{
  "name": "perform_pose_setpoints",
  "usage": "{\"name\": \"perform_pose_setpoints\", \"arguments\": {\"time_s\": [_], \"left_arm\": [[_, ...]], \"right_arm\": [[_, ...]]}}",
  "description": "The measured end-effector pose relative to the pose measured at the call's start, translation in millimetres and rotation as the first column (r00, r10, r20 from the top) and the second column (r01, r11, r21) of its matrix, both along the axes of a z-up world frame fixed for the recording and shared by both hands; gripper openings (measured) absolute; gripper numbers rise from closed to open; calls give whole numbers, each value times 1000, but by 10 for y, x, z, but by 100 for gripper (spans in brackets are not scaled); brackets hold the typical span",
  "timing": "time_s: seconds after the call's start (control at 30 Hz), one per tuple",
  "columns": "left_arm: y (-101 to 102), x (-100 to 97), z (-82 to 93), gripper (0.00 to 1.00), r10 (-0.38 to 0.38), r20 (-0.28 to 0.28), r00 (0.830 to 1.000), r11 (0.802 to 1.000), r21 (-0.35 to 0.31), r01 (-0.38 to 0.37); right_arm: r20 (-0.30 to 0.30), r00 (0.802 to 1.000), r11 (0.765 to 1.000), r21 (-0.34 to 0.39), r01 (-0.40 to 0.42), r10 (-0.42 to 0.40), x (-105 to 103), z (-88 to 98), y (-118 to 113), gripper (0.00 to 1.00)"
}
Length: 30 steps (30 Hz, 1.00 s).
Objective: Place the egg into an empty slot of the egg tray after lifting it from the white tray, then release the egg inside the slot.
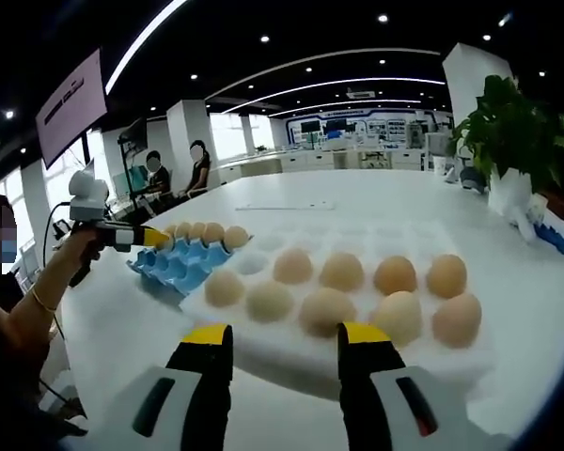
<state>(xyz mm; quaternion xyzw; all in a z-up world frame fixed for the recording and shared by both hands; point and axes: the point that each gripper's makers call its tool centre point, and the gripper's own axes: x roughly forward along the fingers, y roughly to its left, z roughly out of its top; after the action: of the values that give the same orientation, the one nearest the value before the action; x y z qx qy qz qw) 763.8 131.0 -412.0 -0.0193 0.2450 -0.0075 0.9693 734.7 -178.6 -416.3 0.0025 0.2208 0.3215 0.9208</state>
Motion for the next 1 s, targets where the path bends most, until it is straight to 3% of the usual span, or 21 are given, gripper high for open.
{"name": "perform_pose_setpoints", "arguments": {"time_s": [0.3, 0.33, 0.37, 0.77, 1.0], "left_arm": [[120, 70, -147, 36, 73, -64, 995, 996, -52, -77], [123, 51, -198, 36, 79, -97, 992, 995, -50, -84], [123, 76, -182, 36, 96, -76, 993, 992, -76, -102], [110, 21, -192, 31, 117, -95, 989, 991, -56, -122], [103, 0, -171, 28, 111, -47, 993, 993, -33, -113]], "right_arm": [[-2, 1000, 1000, 1, 7, -7, 10, -2, 1, 47], [-2, 1000, 1000, 0, 6, -6, 10, -3, 1, 47], [-2, 1000, 1000, -1, 6, -6, 7, -3, 4, 47], [1, 1000, 1000, 2, 16, -16, 21, -4, -13, 46], [6, 1000, 1000, -13, 5, -5, -36, -11, 28, 46]]}}
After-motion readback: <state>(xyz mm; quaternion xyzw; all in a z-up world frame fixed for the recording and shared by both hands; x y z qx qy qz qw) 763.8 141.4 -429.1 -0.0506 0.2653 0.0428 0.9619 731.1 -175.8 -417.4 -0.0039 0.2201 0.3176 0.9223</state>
